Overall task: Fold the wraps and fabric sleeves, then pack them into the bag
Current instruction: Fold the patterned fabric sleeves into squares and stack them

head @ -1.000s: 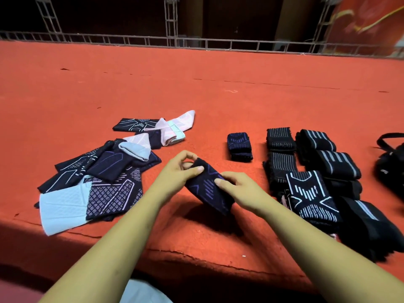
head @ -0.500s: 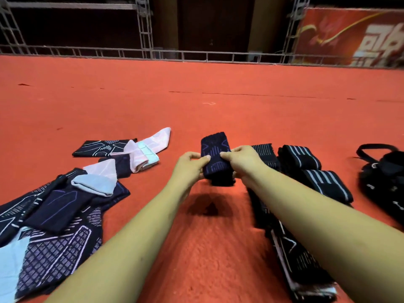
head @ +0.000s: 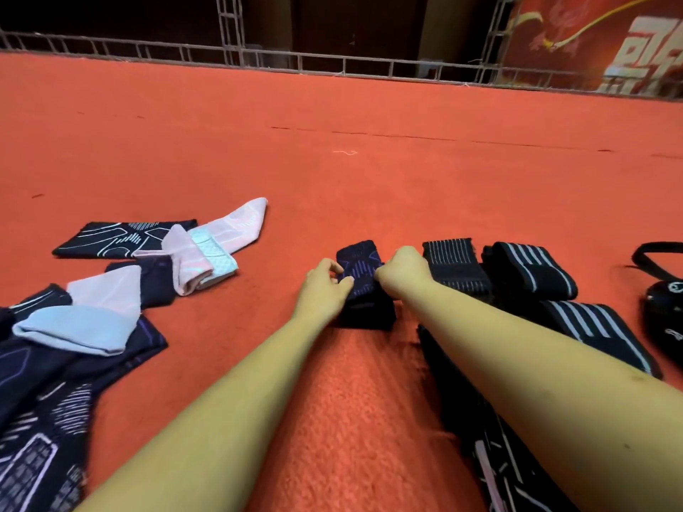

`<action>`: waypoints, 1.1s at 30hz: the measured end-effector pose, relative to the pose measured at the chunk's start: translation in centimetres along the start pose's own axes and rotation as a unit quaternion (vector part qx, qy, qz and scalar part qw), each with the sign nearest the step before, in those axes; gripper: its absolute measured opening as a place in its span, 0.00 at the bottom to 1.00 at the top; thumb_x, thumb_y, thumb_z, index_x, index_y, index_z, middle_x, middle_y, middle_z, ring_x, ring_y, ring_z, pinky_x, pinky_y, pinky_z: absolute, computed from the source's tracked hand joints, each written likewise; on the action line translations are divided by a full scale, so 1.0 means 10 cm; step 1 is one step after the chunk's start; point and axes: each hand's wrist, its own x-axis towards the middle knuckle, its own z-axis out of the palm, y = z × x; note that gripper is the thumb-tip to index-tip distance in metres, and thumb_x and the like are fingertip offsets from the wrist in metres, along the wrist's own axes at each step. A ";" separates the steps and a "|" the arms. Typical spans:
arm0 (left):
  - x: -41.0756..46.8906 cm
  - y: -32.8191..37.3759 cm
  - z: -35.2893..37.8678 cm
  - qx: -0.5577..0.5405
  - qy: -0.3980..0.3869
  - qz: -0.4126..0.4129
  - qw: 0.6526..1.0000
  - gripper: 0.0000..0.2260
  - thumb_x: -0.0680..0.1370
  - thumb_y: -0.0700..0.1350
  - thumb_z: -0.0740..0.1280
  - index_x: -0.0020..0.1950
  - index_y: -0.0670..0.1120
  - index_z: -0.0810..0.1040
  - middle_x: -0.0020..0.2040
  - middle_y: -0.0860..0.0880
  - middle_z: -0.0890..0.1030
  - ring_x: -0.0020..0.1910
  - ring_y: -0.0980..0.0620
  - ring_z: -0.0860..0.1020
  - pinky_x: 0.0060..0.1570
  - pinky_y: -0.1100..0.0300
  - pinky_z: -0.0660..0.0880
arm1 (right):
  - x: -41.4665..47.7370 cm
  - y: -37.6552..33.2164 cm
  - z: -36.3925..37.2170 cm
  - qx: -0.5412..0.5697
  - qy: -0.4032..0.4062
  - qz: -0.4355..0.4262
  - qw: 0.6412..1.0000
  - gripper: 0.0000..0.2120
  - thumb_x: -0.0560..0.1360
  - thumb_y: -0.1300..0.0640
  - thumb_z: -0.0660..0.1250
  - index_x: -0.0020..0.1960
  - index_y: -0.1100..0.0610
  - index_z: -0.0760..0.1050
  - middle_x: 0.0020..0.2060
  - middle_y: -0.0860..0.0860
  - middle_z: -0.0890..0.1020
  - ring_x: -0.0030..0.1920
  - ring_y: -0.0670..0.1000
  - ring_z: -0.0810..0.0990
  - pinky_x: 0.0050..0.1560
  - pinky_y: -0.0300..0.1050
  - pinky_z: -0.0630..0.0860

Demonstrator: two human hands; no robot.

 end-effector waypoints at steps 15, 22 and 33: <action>-0.19 0.17 -0.50 -0.012 -0.018 -0.010 1.000 0.04 0.80 0.45 0.65 0.55 0.47 0.76 0.55 0.44 0.81 0.49 0.45 0.81 0.50 0.54 0.78 | -0.31 -0.23 -0.34 -0.085 0.009 -0.053 0.995 0.13 0.76 0.59 0.64 0.34 0.58 0.65 0.43 0.58 0.75 0.44 0.59 0.74 0.41 0.45 0.68; -0.92 0.16 -1.58 -0.006 0.006 -0.001 1.000 0.05 0.80 0.39 0.63 0.46 0.47 0.75 0.44 0.46 0.81 0.39 0.52 0.80 0.46 0.58 0.77 | -1.12 -0.61 -0.17 -0.075 -0.028 -0.133 0.988 0.07 0.74 0.61 0.62 0.38 0.60 0.71 0.34 0.58 0.72 0.41 0.60 0.74 0.37 0.42 0.65; -2.45 -0.82 -2.93 0.273 0.076 -0.019 0.959 0.07 0.75 0.50 0.69 0.51 0.51 0.81 0.51 0.49 0.80 0.55 0.48 0.78 0.54 0.56 0.72 | -2.59 -0.79 1.15 0.028 -0.223 -0.216 0.950 0.05 0.69 0.62 0.68 0.34 0.60 0.75 0.28 0.60 0.74 0.31 0.52 0.71 0.33 0.50 0.71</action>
